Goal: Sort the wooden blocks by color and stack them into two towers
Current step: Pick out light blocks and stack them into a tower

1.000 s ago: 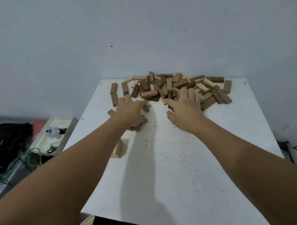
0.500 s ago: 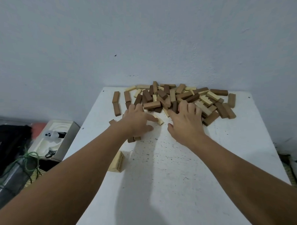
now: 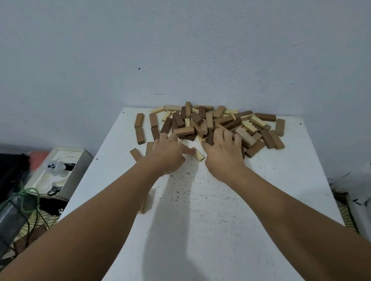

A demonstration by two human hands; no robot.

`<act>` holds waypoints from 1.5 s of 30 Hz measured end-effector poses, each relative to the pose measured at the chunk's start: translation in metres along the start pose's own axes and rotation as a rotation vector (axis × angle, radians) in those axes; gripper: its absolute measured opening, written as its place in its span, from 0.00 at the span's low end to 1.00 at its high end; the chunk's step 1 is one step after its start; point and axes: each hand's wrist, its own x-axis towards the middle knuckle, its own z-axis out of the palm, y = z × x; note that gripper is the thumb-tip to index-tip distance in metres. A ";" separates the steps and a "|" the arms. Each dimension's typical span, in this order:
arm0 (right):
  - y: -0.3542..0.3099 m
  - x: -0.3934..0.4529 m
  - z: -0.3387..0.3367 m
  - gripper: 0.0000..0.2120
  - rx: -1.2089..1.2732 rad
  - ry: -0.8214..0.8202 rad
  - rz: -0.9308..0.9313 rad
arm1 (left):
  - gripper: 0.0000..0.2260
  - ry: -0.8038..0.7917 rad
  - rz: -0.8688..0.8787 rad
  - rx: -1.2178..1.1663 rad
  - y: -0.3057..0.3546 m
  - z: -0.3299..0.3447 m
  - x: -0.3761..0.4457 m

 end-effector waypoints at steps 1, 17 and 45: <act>-0.001 -0.001 -0.001 0.19 0.007 -0.015 -0.004 | 0.22 -0.015 0.008 0.001 -0.002 0.001 0.000; -0.010 -0.050 0.032 0.20 0.459 0.168 0.092 | 0.22 0.242 -0.098 -0.165 -0.011 0.006 0.025; -0.005 -0.044 0.036 0.30 0.627 0.132 0.128 | 0.30 0.181 -0.191 0.029 0.000 -0.020 0.062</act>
